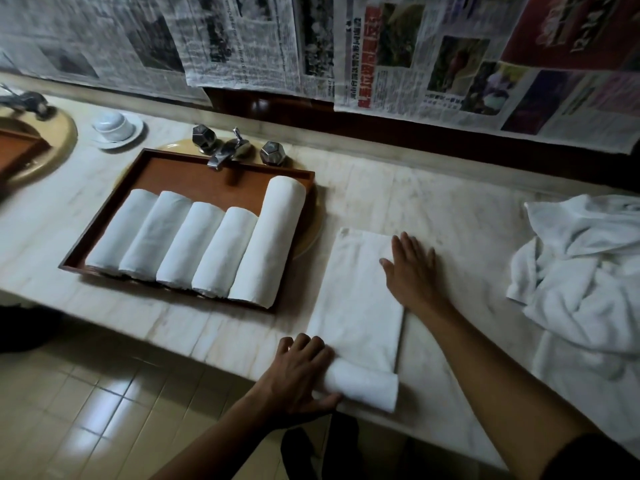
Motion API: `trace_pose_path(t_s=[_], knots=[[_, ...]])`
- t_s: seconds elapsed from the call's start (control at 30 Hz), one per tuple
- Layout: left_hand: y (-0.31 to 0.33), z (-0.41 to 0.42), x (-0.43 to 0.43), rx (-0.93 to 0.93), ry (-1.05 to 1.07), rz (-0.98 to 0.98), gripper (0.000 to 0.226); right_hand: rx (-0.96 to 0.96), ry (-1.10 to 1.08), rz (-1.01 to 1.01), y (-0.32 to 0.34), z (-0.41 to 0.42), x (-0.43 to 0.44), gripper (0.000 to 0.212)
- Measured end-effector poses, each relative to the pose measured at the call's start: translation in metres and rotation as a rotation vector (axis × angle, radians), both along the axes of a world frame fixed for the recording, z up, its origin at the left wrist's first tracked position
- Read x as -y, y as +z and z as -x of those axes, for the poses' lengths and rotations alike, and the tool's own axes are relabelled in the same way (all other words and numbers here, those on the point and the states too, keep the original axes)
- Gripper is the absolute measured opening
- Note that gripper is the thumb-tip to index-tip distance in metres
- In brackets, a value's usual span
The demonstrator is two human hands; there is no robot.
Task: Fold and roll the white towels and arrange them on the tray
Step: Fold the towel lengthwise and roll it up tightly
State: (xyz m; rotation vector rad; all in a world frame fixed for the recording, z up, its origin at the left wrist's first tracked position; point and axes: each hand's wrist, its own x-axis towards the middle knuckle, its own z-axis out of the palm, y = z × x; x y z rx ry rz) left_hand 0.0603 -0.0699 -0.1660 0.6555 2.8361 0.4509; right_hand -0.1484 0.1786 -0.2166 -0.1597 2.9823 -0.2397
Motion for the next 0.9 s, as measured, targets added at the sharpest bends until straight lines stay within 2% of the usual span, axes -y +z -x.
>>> trace_pose_path(t_s=[0.07,0.13,0.27,0.37,0.5,0.53,0.63,0.77,0.9], knots=[[0.0,0.001,0.0,-0.005,0.007,0.001,0.061,0.021,-0.016,0.021,0.008,0.012,-0.006,0.063],[0.0,0.0,-0.001,-0.005,0.012,-0.001,0.061,0.017,-0.033,0.126,0.02,-0.001,-0.009,0.062],[-0.003,0.0,-0.003,-0.024,0.013,-0.01,0.059,-0.036,-0.011,0.474,0.038,-0.078,-0.01,0.053],[-0.004,0.002,-0.003,-0.02,0.015,-0.016,0.06,-0.072,0.034,0.591,0.048,-0.149,-0.006,0.05],[-0.003,0.002,-0.002,-0.001,0.017,0.007,0.065,-0.15,0.204,0.513,0.043,-0.225,0.004,0.041],[-0.004,0.002,-0.002,0.001,0.011,0.029,0.066,-0.167,0.262,0.434,0.036,-0.236,0.005,0.044],[-0.004,0.004,0.0,0.001,-0.013,0.05,0.07,-0.151,0.354,0.223,0.018,-0.249,0.004,0.073],[-0.007,0.003,0.016,0.03,-0.119,0.116,0.077,-0.112,0.305,0.189,0.019,-0.251,0.006,0.086],[-0.013,-0.007,0.032,0.015,-0.193,0.046,0.066,-0.07,0.28,0.258,0.034,-0.265,0.012,0.074]])
